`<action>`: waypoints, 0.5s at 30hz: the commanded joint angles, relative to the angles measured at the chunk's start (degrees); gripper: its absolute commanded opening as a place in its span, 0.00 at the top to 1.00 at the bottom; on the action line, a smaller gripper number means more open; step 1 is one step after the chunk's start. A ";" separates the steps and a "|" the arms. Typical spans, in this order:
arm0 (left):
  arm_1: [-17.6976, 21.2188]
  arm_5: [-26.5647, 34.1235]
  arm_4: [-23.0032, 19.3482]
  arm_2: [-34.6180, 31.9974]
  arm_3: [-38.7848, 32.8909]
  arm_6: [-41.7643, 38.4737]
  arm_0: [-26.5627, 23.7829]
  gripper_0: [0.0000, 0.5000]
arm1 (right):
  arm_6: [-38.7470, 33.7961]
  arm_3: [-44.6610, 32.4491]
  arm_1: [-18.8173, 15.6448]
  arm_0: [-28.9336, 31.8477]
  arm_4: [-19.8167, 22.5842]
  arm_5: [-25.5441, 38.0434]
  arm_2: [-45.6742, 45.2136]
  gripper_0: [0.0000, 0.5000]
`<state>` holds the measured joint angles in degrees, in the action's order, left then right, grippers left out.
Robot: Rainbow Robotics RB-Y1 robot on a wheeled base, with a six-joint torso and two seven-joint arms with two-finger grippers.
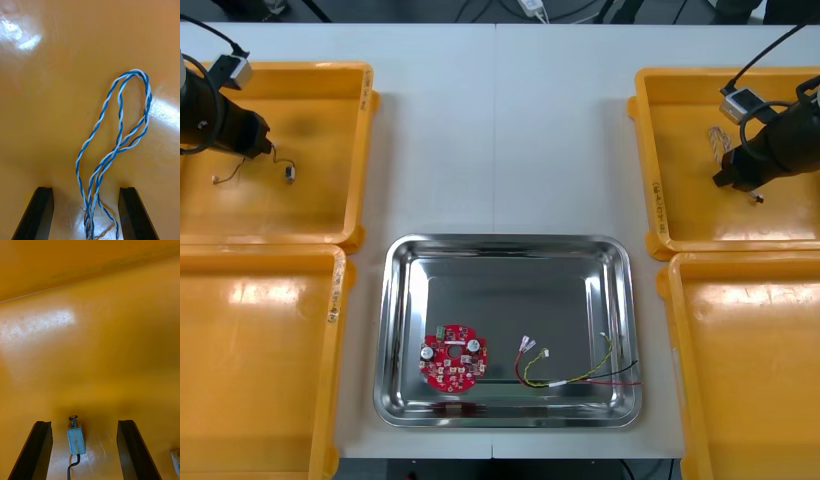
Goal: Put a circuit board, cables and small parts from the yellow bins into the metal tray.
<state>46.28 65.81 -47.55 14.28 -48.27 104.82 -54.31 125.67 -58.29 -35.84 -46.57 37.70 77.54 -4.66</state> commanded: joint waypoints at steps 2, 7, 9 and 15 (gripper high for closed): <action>-0.40 -0.77 -0.87 0.40 -0.42 4.87 0.08 0.00 | 1.69 -0.07 0.69 -2.48 -0.26 -0.63 0.71 0.00; -0.40 -1.30 -1.31 0.40 -0.42 4.87 1.05 0.00 | 1.60 -0.07 0.69 -2.48 -0.43 -0.55 1.23 0.00; -0.40 -1.39 -1.40 0.40 -0.42 4.87 1.49 0.00 | 1.60 -0.07 0.69 -2.48 -0.52 -0.63 1.41 0.00; -0.40 -1.92 -1.58 0.31 -0.42 4.87 2.19 0.00 | 1.16 -0.07 0.69 -1.60 -0.52 -0.55 1.41 0.00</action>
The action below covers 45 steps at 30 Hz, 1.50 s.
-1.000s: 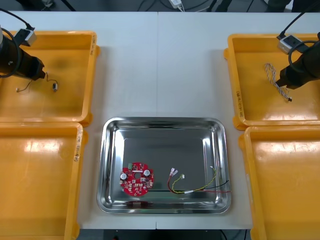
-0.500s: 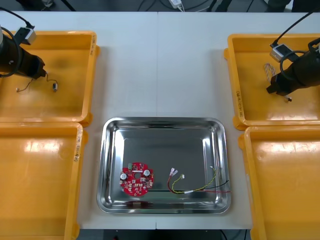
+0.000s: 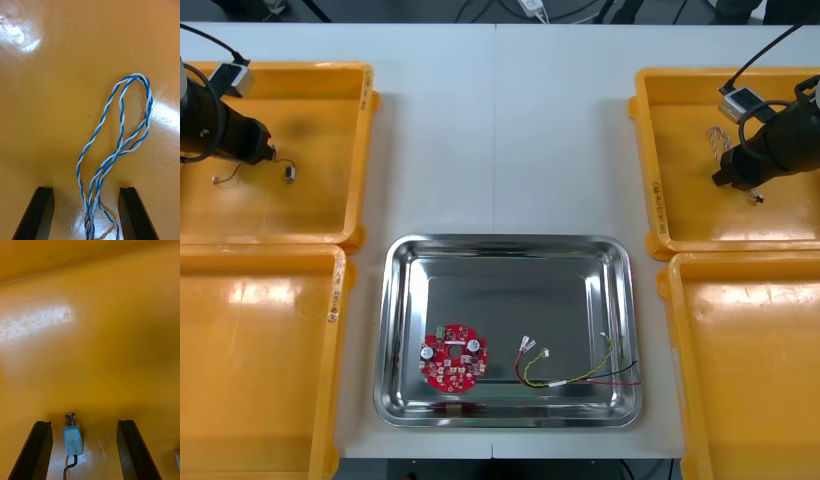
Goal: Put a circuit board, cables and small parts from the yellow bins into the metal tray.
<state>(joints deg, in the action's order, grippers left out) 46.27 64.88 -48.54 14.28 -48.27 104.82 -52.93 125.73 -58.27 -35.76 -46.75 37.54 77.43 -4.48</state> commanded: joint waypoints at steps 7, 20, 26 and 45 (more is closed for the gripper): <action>-0.39 -1.51 -0.77 0.40 -0.42 4.87 1.16 0.00 | 0.92 -0.18 0.60 -1.06 -0.63 -0.53 1.23 0.00; -0.39 -2.04 -1.03 0.40 -0.42 4.96 1.42 1.00 | 1.27 -0.09 0.69 -0.45 -0.63 -1.32 1.31 1.00; -0.30 -1.86 -1.30 0.40 -0.42 5.05 1.42 1.00 | 1.45 -0.18 0.60 -0.45 -0.63 -1.41 1.31 1.00; 6.47 15.19 -1.12 0.40 -13.17 1.79 1.42 1.00 | 0.31 -13.36 -2.56 -0.62 -2.47 11.16 -3.17 1.00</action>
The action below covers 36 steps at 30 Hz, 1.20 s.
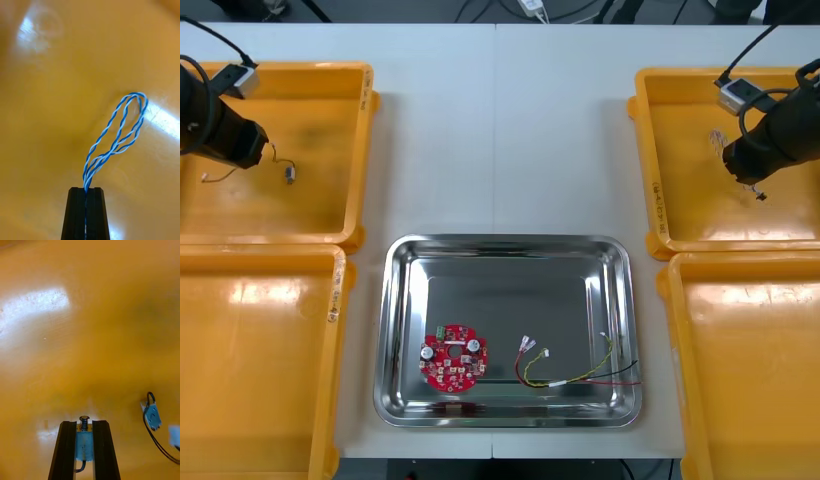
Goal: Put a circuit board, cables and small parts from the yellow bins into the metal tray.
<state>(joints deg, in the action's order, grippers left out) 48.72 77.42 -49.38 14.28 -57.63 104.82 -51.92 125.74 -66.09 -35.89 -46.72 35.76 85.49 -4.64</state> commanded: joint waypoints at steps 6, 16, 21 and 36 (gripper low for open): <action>4.99 8.01 1.92 0.40 -10.57 -3.92 0.42 1.00 | -0.32 -11.96 -3.31 -0.65 -1.14 10.13 -5.47 1.00; 5.25 16.45 2.01 0.40 -23.14 -14.55 0.42 1.00 | -0.94 -24.17 -4.71 -0.83 -0.26 24.11 -8.19 1.00; 5.25 19.87 1.04 0.40 -29.73 -20.44 0.86 1.00 | -1.29 -30.77 -5.06 -1.00 1.41 24.51 -8.37 1.00; 0.24 26.55 2.36 0.40 -48.37 -37.32 5.34 1.00 | -3.22 -37.88 -6.21 -0.91 18.38 24.51 -5.29 1.00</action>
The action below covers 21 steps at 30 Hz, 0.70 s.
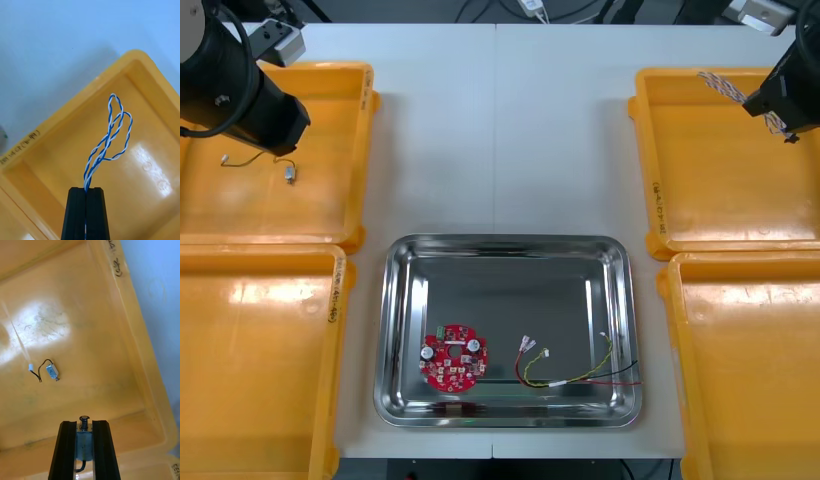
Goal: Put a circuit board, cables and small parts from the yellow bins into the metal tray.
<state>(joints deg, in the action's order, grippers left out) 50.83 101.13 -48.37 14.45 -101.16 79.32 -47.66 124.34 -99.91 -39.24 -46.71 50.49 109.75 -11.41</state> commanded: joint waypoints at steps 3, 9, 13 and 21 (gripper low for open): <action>-4.07 4.60 2.23 0.32 -7.39 -14.72 1.69 1.00 | -1.91 -7.58 -3.03 -0.93 6.64 0.25 4.82 1.00; -8.99 6.97 5.48 2.78 -10.64 -20.52 1.87 1.00 | -2.78 -14.79 -2.24 -0.93 12.44 0.25 12.03 1.00; -11.98 6.88 7.85 5.06 -10.81 -24.03 2.22 1.00 | -3.58 -16.81 -0.66 -0.93 15.78 0.25 14.93 1.00; -17.96 6.71 11.63 9.72 -11.25 -31.06 3.80 1.00 | -3.14 -17.07 3.03 -0.84 18.32 0.25 22.22 1.00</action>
<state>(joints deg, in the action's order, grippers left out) 35.54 107.61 -38.27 21.95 -110.19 58.05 -44.96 121.94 -115.47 -37.67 -46.71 68.42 109.78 7.15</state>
